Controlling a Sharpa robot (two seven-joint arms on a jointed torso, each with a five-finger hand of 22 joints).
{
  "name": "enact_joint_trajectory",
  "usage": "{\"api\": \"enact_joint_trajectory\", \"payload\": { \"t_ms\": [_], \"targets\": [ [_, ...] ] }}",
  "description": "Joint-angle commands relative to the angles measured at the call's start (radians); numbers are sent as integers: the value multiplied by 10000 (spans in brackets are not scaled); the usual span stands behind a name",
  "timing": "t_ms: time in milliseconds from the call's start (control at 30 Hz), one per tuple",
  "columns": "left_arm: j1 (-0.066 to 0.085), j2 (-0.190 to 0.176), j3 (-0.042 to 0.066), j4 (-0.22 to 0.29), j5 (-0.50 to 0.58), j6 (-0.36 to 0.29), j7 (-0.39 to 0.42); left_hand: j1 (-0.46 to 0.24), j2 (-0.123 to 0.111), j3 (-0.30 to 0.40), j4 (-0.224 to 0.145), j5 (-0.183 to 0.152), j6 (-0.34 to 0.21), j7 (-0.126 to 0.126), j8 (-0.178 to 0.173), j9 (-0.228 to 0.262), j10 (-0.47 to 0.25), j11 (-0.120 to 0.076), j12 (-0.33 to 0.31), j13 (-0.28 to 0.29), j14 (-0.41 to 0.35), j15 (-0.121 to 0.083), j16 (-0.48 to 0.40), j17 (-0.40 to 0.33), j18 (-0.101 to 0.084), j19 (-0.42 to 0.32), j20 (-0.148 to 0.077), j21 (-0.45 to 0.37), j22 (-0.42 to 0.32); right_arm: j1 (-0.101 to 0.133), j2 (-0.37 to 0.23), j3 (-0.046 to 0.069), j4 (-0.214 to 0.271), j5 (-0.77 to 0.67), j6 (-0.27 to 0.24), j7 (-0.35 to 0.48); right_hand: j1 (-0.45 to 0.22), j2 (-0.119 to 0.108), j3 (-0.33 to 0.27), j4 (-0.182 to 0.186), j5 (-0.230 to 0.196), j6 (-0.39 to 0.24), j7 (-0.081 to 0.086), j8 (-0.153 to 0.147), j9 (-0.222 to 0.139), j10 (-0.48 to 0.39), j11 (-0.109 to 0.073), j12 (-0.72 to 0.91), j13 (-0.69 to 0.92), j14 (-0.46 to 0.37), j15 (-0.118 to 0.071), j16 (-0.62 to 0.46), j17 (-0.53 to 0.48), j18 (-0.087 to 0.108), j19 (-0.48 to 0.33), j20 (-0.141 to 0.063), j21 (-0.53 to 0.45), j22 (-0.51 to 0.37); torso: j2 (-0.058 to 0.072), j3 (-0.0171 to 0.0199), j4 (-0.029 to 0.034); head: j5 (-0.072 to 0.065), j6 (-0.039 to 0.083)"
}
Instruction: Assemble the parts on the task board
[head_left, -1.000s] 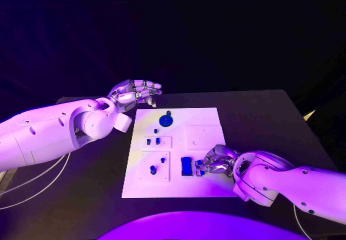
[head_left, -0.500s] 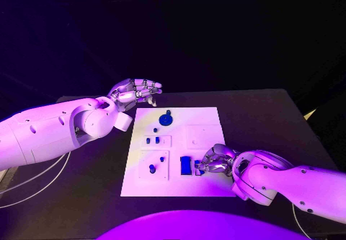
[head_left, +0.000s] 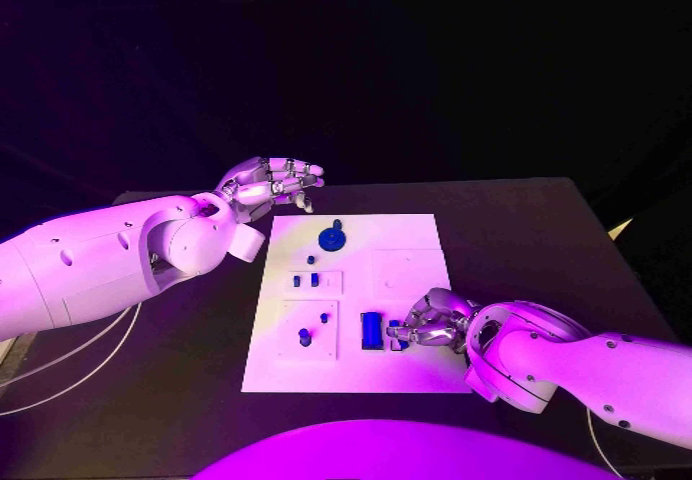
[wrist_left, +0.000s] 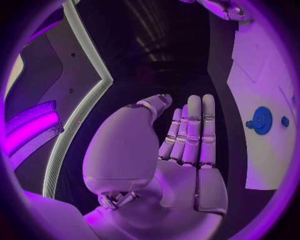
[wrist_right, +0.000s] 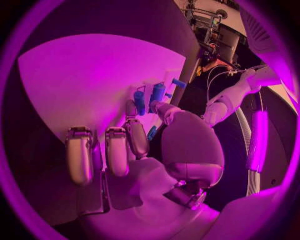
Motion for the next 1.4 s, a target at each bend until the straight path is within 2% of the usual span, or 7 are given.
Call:
{"api": "enact_joint_trajectory", "payload": {
  "t_ms": [33, 467, 567, 633, 733, 867, 1400],
  "targets": [
    [6, 7, 7, 20, 25, 138, 39, 46, 28, 8, 34, 7, -54, 601, 29, -8, -63, 6, 35, -14, -64, -1, 45, -14, 124, 54, 27, -32, 10, -17, -64, -3, 107, -191, 125, 215, -93, 3, -89, 10, 31, 66, -33, -47, 14, 0, 30, -62, 946, 767, 64, -27, 1323, -53, 727, 17, -46, 2405, 0, 3, 0, 10, 13],
    [5, 26, 6, 62, 247, 157, 13, -25, 39, -5, 101, -6, -74, 608, 54, -21, -84, 14, 54, -27, -66, 11, 58, -20, 121, 42, 39, -47, 6, -18, -371, -4, 339, -283, 205, 278, -32, 73, -224, 107, 197, 75, -45, -58, 21, 8, 17, -51, 956, 772, 55, -16, 1345, -60, 741, 11, -13, 2414, 1, 13, -9, 12, 12],
    [5, 27, 6, 54, 255, 156, 11, -25, 39, -5, 101, -6, -74, 608, 54, -21, -84, 14, 54, -27, -66, 11, 58, -20, 121, 42, 39, -47, 6, -18, -388, -4, 360, -282, 240, 303, 92, 149, -242, 96, 297, 87, -52, -59, 27, 14, 11, -42, 963, 772, 50, -16, 1346, -62, 744, 6, -4, 2417, 7, 18, -5, 5, 5],
    [5, 28, 5, 47, 259, 155, 11, -34, 42, -6, 113, -7, -78, 606, 61, -24, -87, 13, 61, -29, -67, 13, 62, -21, 122, 40, 42, -51, 4, -18, -402, -4, 370, -279, 314, 330, 446, 303, -200, -45, 337, 88, -57, -70, 34, 18, 4, -39, 968, 772, 42, -15, 1349, -61, 744, -1, -6, 2417, 4, 14, 3, -1, 6],
    [5, 28, 5, 34, 261, 153, 9, -34, 42, -6, 113, -7, -78, 606, 61, -24, -87, 13, 61, -29, -67, 13, 62, -21, 122, 40, 42, -51, 4, -18, -418, -4, 375, -277, 491, 363, 1033, 368, -90, -377, -424, 86, -67, -102, 36, 24, -7, -29, 981, 777, 34, -7, 1368, -68, 756, -9, 23, 2425, 0, 7, -3, 6, 6],
    [5, 28, 5, 19, 252, 154, 5, -34, 42, -6, 113, -7, -78, 606, 61, -24, -87, 13, 61, -29, -67, 13, 62, -21, 122, 40, 42, -51, 4, -18, -420, -4, 390, -275, 749, 397, 1324, 247, -93, -569, -853, 108, -68, -131, 29, 23, -8, -35, 983, 778, 33, -5, 1374, -66, 754, -9, 16, 2423, 2, 4, -2, 4, -3],
    [5, 26, 4, 6, 225, 151, -28, -28, 45, 0, 114, -5, -84, 604, 71, -28, -92, 11, 69, -33, -69, 11, 67, -23, 124, 38, 43, -56, 2, -18, -310, -4, 271, -376, 930, 318, 1395, 221, -110, -601, -1028, 140, -69, -136, 26, 29, -9, -26, 990, 783, 34, 6, 1394, -75, 771, -8, 59, 2435, 1, -3, 4, 16, 6]
  ]
}}
